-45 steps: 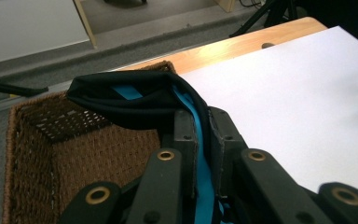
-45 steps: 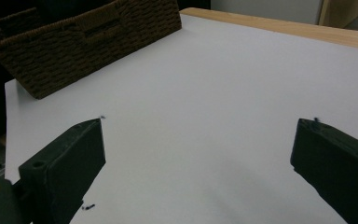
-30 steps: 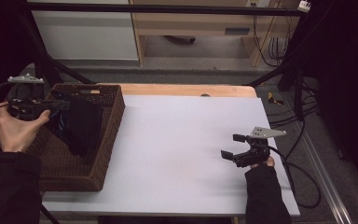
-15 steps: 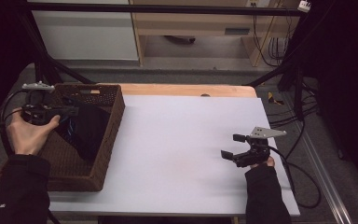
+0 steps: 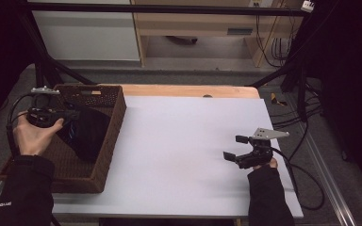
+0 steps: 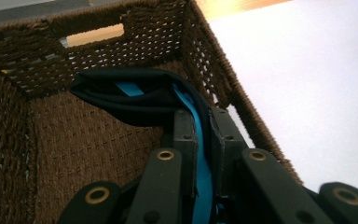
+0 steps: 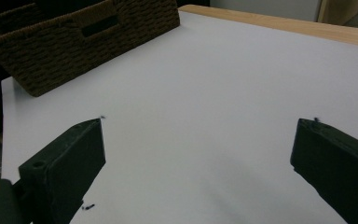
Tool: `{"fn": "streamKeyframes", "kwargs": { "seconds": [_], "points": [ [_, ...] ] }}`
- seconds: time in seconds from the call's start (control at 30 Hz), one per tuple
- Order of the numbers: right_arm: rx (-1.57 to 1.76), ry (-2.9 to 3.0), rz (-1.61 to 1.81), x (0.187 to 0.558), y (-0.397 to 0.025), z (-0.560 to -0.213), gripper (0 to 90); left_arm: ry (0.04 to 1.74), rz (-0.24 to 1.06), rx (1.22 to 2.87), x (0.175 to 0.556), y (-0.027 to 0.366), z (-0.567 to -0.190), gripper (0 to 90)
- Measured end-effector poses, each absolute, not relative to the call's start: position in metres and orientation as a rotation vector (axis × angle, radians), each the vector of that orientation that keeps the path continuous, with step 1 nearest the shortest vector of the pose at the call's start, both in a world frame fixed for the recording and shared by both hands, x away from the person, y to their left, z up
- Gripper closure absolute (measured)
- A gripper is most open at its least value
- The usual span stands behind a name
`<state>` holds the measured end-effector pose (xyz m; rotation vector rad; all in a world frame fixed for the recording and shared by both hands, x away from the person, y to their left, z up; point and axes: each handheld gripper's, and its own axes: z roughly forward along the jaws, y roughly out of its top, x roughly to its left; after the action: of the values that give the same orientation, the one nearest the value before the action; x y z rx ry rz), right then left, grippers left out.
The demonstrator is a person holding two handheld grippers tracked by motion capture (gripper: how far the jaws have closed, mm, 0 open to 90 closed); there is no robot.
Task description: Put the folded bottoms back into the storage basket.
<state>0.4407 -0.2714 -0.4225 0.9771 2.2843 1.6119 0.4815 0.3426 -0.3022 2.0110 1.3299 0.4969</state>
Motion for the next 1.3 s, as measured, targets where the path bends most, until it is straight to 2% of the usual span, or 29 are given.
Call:
{"fn": "streamKeyframes", "kwargs": {
  "seconds": [0.6,0.7,0.8,0.93,1.3],
  "points": [
    [0.976,2.283,1.609,0.441,-0.272,-0.423,3.2,1.416,0.613,1.984,0.493,0.382,-0.33,78.9],
    [0.976,2.286,1.605,0.441,-0.271,-0.423,3.3,1.413,0.643,1.931,0.492,0.392,-0.337,69.6],
    [0.976,2.286,1.607,0.441,-0.271,-0.423,3.3,1.384,0.664,1.855,0.489,0.396,-0.342,51.8],
    [0.975,2.287,1.608,0.441,-0.271,-0.423,3.3,1.367,0.646,1.825,0.486,0.396,-0.344,34.5],
    [0.975,2.286,1.609,0.441,-0.271,-0.423,3.3,1.357,0.634,1.801,0.475,0.382,-0.342,10.9]
  ]
}}
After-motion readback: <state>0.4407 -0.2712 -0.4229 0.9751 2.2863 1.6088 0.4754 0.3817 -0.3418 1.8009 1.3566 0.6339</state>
